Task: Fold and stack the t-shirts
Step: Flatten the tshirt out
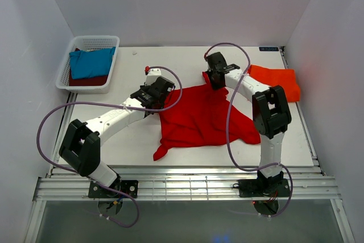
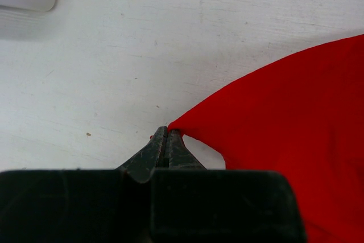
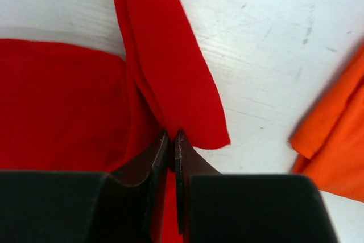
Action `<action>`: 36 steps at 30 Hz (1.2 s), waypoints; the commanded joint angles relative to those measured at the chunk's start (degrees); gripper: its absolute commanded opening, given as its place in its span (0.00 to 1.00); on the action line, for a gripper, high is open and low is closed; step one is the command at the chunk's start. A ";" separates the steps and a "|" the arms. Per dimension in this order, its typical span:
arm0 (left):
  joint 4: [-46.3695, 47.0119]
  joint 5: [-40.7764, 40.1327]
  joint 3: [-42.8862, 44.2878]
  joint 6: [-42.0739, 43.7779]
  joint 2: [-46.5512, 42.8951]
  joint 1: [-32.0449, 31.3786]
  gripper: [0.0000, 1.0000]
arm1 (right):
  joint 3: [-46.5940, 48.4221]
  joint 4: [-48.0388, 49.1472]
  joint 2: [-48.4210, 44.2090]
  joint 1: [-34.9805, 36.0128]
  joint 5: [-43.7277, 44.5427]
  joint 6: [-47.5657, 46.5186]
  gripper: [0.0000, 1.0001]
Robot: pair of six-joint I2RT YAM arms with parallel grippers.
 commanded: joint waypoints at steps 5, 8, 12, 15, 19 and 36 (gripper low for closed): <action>0.04 -0.31 0.62 -0.13 -3.28 0.27 0.00 | -0.89 -0.39 5.23 -0.03 -4.48 0.01 0.16; 0.04 -0.40 0.53 -0.13 -3.19 0.27 0.00 | -0.19 -0.39 6.20 -0.03 -4.49 0.01 0.18; 0.04 -0.40 0.53 -0.14 -3.46 0.27 0.00 | -0.01 -0.57 5.85 -0.11 -3.78 -0.08 0.18; -0.05 -0.31 0.45 -0.05 -3.63 0.27 0.00 | -0.19 -0.74 4.62 -0.11 -2.64 0.01 0.18; 0.04 0.13 0.36 -0.31 -3.63 0.27 0.00 | -0.54 -0.66 2.60 -0.64 -2.02 0.01 0.21; -0.05 0.83 0.36 -0.40 -3.28 0.27 0.00 | -0.19 -0.83 1.90 -1.87 -3.08 0.01 0.24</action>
